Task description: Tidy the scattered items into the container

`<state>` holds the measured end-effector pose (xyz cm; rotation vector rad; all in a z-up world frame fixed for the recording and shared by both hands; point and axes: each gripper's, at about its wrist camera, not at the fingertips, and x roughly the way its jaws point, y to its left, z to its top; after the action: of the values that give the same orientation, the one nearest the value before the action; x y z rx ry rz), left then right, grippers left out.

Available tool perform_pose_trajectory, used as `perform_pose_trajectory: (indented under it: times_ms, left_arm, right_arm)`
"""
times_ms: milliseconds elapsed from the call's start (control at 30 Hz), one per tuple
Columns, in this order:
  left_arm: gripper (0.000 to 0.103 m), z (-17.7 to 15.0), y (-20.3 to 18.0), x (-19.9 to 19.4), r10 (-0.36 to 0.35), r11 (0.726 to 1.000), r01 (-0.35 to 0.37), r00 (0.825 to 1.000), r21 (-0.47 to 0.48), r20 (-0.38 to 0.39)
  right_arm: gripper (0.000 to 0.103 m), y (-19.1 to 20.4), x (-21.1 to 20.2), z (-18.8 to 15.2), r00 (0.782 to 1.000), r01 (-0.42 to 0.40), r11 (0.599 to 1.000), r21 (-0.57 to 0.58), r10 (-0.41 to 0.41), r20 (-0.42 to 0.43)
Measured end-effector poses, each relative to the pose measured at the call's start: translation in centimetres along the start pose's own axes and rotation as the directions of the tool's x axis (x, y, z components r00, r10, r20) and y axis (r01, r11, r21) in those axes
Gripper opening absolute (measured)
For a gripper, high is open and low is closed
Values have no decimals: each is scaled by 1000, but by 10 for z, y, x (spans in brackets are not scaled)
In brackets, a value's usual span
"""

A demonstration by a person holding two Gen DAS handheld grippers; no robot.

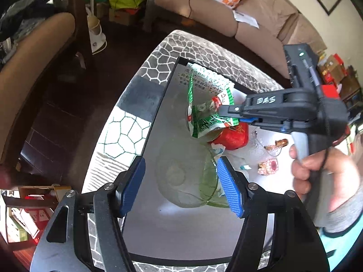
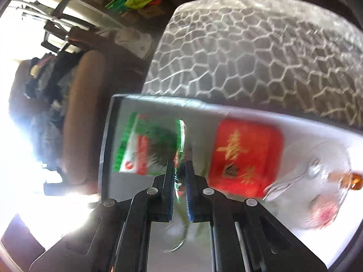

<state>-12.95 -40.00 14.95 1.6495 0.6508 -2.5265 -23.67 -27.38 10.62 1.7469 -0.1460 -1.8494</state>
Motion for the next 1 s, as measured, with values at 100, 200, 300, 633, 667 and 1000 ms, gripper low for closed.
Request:
perform_pose_trajectory:
  times_ms: [100,200,300,633,667,1000]
  left_arm:
    - [63,2,0,1,-16,1000,16,1000,-14,0]
    - [63,-1,-1,1,-22,1000,22,1000,-17,0]
    - [63,-5,-1,-1,-36,999,36,999,-28,-4]
    - [77,-63,-44,-33,-26,995,18,997,102,76]
    - [84,-71,-52,-36,-24,993,13,995,121,92]
    - [93,-154,-143,-46,-118,975,94,987,202,110]
  right_arm:
    - [14,-4,4,-2,999,-50,999,-9,50,18]
    - [34,-2,-9,-8,999,-5,998,-61,8,48]
    - [65,-8,-45,-15,990,-1,996,-87,13,137]
    - [64,-44,-152,-97,972,-40,984,-175,79,222]
    - [64,-50,-162,-108,969,-42,983,-176,83,231]
    - [65,-134,-243,-223,946,18,993,-118,21,322]
